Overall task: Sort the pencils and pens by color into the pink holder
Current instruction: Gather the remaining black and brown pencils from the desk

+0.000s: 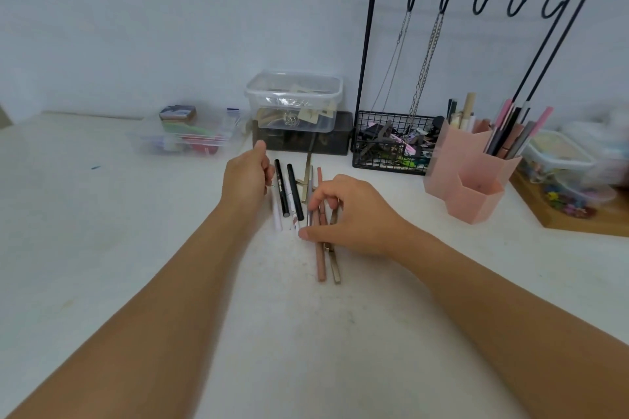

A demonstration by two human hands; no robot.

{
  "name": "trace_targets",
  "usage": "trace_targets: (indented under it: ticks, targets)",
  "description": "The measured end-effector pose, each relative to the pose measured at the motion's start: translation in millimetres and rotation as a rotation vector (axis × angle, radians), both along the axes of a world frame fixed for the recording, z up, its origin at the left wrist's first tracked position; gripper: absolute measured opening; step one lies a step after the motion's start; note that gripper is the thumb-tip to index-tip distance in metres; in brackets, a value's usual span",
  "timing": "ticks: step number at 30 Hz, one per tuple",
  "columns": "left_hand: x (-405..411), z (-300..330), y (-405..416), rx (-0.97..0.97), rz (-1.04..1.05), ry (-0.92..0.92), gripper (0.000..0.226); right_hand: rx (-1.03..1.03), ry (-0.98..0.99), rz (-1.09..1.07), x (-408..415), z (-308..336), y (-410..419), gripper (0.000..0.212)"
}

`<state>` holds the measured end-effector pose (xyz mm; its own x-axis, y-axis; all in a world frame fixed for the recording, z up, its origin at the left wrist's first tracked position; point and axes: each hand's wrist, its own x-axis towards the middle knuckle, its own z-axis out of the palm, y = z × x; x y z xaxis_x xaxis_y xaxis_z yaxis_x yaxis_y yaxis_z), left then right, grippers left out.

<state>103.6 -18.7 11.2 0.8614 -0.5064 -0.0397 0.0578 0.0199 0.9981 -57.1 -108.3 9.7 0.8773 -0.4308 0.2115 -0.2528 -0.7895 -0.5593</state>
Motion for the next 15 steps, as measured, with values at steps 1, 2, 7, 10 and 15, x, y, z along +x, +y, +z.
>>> trace_targets:
  ticks: [1, 2, 7, 10, 15]
  targets:
    - [-0.3, -0.3, 0.1, 0.014, 0.003, 0.018, 0.048, 0.006, 0.006, 0.000, -1.2, 0.7, -3.1, 0.034]
    - [-0.4, -0.4, 0.2, 0.016, -0.012, 0.045, 0.047, 0.015, 0.013, 0.001, -2.3, 1.7, -6.5, 0.034]
    - [-4.0, -0.1, -3.0, 0.060, -0.126, 0.020, 0.045, 0.068, 0.059, -0.011, -7.1, 9.6, -21.1, 0.032]
    - [-6.5, -3.7, -4.7, 0.089, -0.155, -0.032, 0.048, 0.049, 0.151, -0.008, -9.4, 18.1, -20.6, 0.022]
    - [-9.1, -5.1, -6.5, 0.079, -0.158, -0.037, 0.049, -0.050, 0.263, -0.068, -5.7, 23.0, -8.6, 0.017]
